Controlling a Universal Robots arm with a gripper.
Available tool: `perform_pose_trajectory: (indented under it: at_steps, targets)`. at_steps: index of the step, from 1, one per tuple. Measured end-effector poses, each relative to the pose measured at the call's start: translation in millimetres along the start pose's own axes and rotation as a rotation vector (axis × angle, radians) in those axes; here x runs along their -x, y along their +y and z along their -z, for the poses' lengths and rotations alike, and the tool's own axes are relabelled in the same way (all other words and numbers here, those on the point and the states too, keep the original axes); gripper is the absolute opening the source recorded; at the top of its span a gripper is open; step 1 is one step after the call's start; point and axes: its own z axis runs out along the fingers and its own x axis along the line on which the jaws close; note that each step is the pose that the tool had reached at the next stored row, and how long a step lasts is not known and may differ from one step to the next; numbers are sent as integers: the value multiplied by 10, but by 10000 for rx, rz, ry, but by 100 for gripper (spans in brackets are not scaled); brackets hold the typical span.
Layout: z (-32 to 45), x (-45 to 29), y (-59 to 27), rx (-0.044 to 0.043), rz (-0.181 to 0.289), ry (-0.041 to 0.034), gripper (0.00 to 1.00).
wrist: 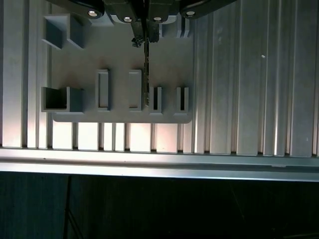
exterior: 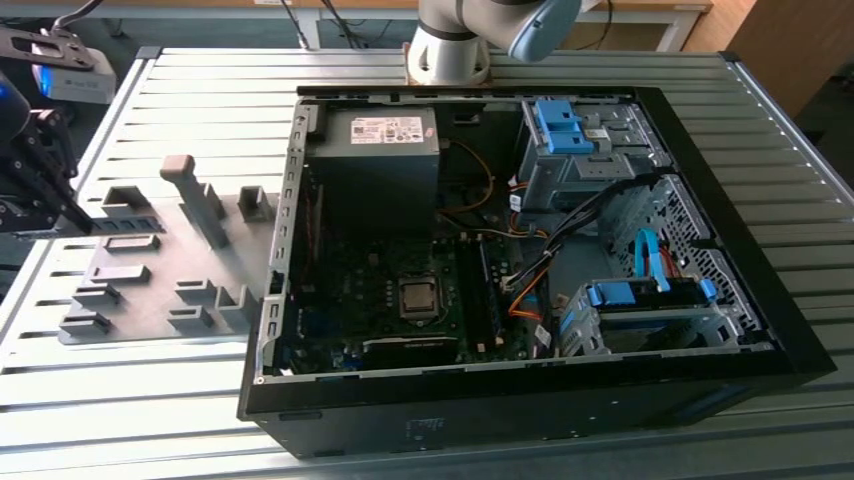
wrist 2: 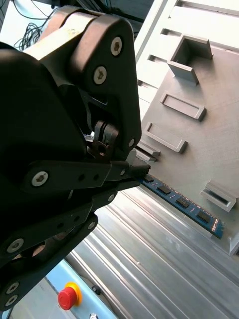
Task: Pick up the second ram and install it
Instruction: 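Pick up the second ram and move it above second insertion slot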
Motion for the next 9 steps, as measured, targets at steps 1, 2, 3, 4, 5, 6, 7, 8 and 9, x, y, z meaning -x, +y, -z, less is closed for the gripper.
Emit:
perform_pose_trajectory:
  at_steps: [1, 2, 3, 4, 5, 6, 7, 8, 9]
  targets:
    - [4, 0, 0, 0, 0, -1, 14]
    - [7, 0, 0, -1, 0, -3, 14]
    - [11, 1, 0, 0, 0, -4, 14]
    - [14, 0, 0, 0, 0, -4, 14]
    - [18, 1, 0, 0, 0, -6, 14]
    - [21, 1, 0, -1, 0, -7, 14]
    - [25, 1, 0, 0, 0, -8, 14]
    - [28, 1, 0, 0, 0, -9, 14]
    - [31, 1, 0, 0, 0, -11, 14]
